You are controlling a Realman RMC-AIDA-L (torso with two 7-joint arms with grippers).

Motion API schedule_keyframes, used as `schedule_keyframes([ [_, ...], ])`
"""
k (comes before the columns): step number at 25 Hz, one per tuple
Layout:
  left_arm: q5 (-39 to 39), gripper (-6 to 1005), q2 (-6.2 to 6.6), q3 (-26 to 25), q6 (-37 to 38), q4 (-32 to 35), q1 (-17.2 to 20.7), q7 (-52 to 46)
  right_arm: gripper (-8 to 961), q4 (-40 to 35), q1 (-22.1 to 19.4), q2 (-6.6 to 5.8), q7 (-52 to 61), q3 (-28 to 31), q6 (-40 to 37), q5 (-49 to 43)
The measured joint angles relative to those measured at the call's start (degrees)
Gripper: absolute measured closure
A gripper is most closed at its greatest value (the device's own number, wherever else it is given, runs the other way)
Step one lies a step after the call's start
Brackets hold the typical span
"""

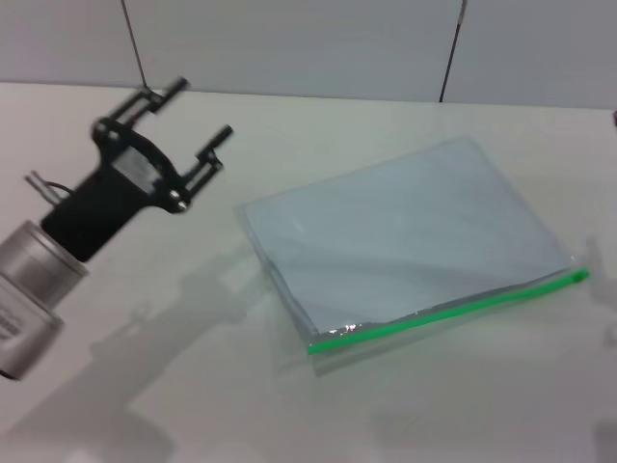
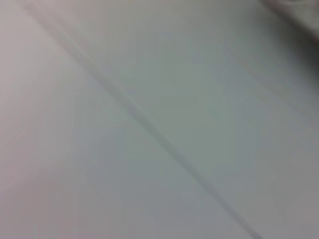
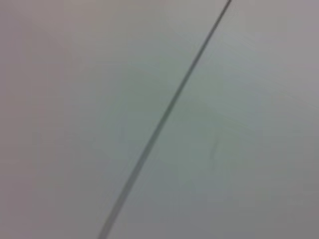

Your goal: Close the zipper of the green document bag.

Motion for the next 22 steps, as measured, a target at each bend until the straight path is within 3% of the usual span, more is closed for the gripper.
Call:
schedule_keyframes([
  [5, -9.81, 362, -0.09, 0.00, 2.22, 0.01, 1.44, -9.05, 334, 1.16, 0.52, -0.03, 7.32, -7.36, -7.44, -0.23],
  [10, -14.80, 254, -0.15, 0.00, 2.59, -0.17, 2.02, -14.97, 127, 0.80, 0.57, -0.17, 10.66, -9.19, -11.59, -2.87],
  [16, -16.44, 147, -0.22, 0.00, 2.66, -0.12, 2.46, -17.07, 65, 0.73, 0.67, -0.17, 11.05, -9.30, -12.04, -3.87],
  [22, -16.76, 148, -0.26, 0.00, 2.76, 0.02, 2.54, -17.24, 71, 0.73, 0.77, -0.13, 11.07, -9.14, -12.01, -3.86],
])
